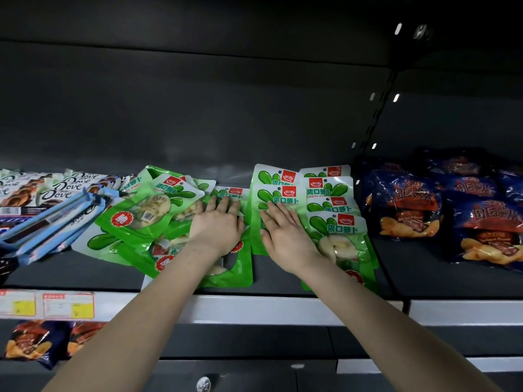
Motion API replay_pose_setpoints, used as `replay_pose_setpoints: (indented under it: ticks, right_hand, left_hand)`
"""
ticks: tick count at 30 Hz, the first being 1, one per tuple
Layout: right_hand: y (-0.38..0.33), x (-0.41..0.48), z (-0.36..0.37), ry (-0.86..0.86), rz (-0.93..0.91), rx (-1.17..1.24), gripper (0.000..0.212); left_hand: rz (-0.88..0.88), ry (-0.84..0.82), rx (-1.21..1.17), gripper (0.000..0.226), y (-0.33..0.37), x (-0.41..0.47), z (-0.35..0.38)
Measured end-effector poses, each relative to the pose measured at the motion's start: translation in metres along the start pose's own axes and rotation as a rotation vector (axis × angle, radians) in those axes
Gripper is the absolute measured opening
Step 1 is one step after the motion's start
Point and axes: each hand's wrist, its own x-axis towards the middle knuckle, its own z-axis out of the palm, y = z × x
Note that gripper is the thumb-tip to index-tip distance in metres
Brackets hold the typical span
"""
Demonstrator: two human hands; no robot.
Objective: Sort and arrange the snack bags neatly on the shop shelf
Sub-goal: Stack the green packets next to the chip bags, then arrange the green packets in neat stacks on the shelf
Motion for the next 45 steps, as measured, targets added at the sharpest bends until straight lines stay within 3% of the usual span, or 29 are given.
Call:
replay_pose_setpoints:
  ticks: [10, 13, 16, 21, 30, 40, 45]
  right_hand:
    - [0.002, 0.003, -0.008, -0.066, 0.007, -0.029, 0.053]
    - [-0.002, 0.006, -0.014, -0.062, 0.033, 0.033, 0.052]
    - [-0.010, 0.010, -0.018, 0.049, 0.026, 0.071, 0.050]
    - [-0.033, 0.022, -0.020, 0.112, -0.006, 0.126, 0.050]
    - [-0.091, 0.063, -0.014, 0.079, -0.197, 0.197, 0.051]
    - [-0.150, 0.101, -0.004, -0.075, -0.360, 0.109, 0.083]
    - [-0.174, 0.105, 0.002, -0.276, -0.369, 0.042, 0.107]
  left_hand:
    - [-0.011, -0.025, -0.018, 0.055, 0.000, 0.002, -0.004]
    - [-0.029, -0.043, -0.263, 0.055, -0.005, 0.005, -0.017]
    - [-0.045, 0.056, -0.502, 0.051, -0.014, 0.000, -0.030]
    - [-0.109, 0.114, -0.365, 0.050, -0.035, -0.019, -0.032]
    - [-0.278, 0.156, -0.327, 0.044, -0.103, -0.061, -0.025]
    - [-0.426, 0.173, -0.364, 0.043, -0.149, -0.095, -0.018]
    - [-0.467, 0.229, -0.501, 0.048, -0.158, -0.100, -0.018]
